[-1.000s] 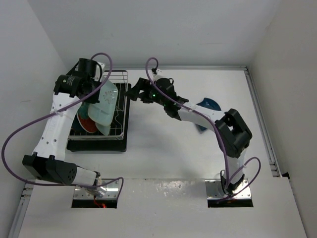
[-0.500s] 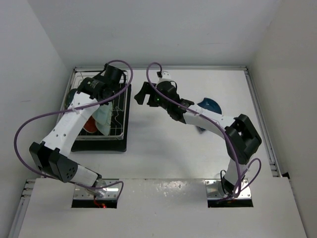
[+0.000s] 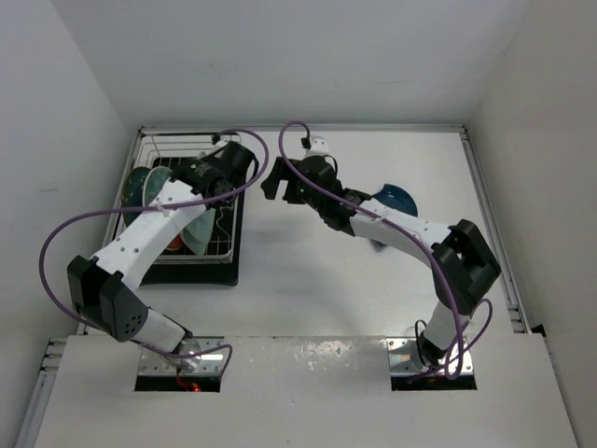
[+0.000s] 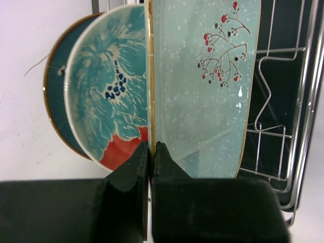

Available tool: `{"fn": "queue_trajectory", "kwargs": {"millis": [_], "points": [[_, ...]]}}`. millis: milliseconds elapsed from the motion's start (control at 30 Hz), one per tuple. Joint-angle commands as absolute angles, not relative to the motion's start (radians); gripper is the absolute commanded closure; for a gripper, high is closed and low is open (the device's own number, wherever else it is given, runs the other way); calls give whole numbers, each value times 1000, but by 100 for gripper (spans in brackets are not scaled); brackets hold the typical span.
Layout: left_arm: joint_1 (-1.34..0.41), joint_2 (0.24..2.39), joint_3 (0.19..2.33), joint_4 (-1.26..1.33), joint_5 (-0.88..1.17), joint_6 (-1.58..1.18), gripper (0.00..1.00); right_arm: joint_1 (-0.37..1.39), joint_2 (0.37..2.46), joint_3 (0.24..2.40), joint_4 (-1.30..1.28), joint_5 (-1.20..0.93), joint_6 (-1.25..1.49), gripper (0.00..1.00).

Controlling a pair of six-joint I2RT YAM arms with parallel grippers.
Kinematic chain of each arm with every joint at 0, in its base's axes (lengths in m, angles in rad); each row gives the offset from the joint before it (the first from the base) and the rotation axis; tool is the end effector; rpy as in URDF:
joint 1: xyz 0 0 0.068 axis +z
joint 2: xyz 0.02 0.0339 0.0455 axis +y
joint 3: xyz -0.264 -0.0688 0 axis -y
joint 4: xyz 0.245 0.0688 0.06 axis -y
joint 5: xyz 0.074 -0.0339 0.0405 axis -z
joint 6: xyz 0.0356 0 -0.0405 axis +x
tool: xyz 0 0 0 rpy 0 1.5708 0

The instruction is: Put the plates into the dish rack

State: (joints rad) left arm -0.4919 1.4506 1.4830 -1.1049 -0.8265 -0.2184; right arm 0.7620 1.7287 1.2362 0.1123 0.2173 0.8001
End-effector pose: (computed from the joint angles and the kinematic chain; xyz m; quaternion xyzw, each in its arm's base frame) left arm 0.2576 -0.1083 0.3573 0.0229 0.8928 0.2864 0.3471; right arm 0.2996 0.2753 0.2709 0.0765 0.8218 0.3287 0.4591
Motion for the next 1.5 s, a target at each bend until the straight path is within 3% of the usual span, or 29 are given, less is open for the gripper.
{"fn": "queue_trajectory", "kwargs": {"millis": [0,200,767,1100,1200,1300,1333,1433,1467], "points": [[-509,1453,1460,-1032,-994,-251,100,769,1684,1232,115,255,784,8],[-518,1453,1442,-1032,-1009,-262,100,769,1677,1227,117,261,775,8],[-528,1520,1324,-1023,-810,-316,100,764,1641,1197,112,285,735,6],[-471,1531,1342,-1014,-730,-273,99,649,1597,1143,11,149,730,1],[-462,1531,1365,-1014,-721,-250,91,566,1536,1062,3,131,744,1],[-462,1531,1410,-1014,-712,-224,71,477,1474,983,-52,80,765,1],[-453,1531,1422,-1014,-712,-224,60,409,1468,965,-70,77,765,1],[-453,1531,1480,-1014,-701,-200,40,298,1456,939,-156,72,752,1],[-453,1531,1492,-1014,-689,-184,38,275,1454,934,-182,75,747,2]]}}
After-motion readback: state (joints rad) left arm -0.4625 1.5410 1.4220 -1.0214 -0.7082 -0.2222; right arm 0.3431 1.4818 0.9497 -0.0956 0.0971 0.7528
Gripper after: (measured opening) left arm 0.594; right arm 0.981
